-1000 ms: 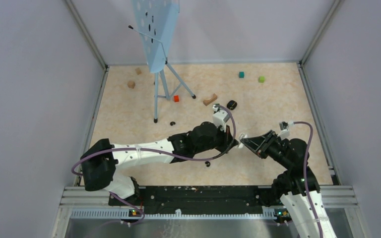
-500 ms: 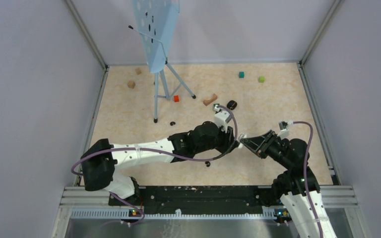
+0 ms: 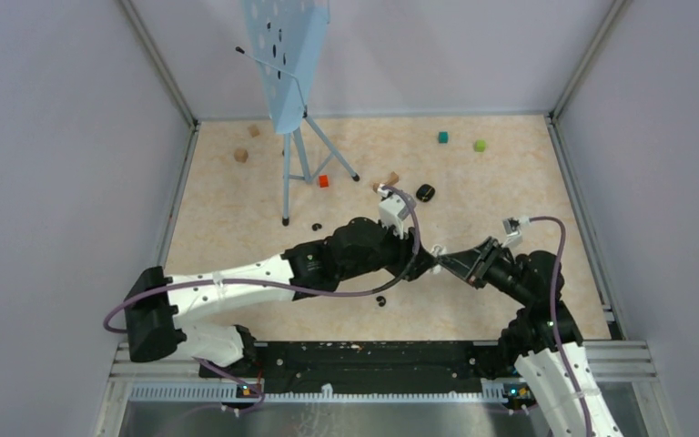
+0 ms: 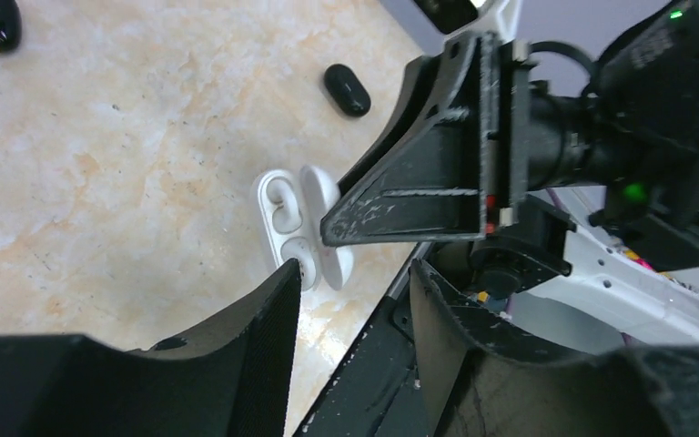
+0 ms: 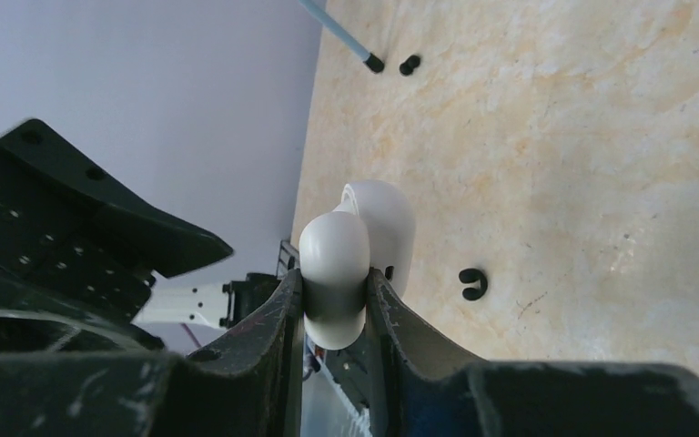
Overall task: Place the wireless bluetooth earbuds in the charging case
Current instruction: Insert the right earbud into the right side groove of the charging case, then place the charging case with the earbuds at the center of the board.
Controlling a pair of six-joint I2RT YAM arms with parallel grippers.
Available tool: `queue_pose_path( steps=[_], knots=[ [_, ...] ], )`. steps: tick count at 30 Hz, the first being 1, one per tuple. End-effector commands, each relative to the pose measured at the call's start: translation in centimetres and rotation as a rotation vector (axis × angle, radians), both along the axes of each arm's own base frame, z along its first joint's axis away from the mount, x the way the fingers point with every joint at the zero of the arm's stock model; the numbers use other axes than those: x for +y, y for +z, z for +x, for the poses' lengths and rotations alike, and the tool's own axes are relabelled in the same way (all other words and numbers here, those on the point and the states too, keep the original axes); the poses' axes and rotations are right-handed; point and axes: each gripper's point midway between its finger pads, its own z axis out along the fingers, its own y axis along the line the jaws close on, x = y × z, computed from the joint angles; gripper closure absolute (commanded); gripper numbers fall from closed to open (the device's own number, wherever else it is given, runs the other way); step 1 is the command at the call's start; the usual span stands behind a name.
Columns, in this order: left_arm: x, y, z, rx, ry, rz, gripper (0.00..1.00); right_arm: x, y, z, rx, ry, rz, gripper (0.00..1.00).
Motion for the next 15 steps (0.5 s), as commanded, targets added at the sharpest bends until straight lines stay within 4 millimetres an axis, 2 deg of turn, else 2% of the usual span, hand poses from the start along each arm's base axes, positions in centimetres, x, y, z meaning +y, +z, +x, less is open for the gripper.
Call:
queue_pose_path(
  steps=[1, 5, 8, 11, 14, 15],
  knots=[
    [2.1, 3.0, 0.2, -0.037, 0.058, -0.057, 0.46, 2.2, 1.9, -1.3, -0.192, 0.232, 0.021, 1.0],
    [5.8, 2.1, 1.9, -0.042, 0.176, -0.029, 0.38, 3.1, 1.7, -2.1, -0.211, 0.366, 0.0, 1.0],
    [9.1, 1.5, 3.4, -0.023, 0.251, -0.015, 0.37, 3.4, 1.7, -1.6, -0.215, 0.395, 0.001, 1.0],
    [12.1, 1.2, 4.3, -0.017, 0.32, -0.016, 0.37, 3.6, 1.0, -0.1, -0.19, 0.385, 0.006, 1.0],
    [13.9, 0.9, 4.3, -0.013, 0.363, -0.015, 0.36, 3.6, -1.3, 2.6, -0.081, 0.323, -0.002, 1.0],
    [14.2, 0.4, 4.3, -0.007, 0.374, -0.01, 0.36, 3.7, -1.2, 3.5, -0.081, 0.307, 0.009, 1.0]
  ],
)
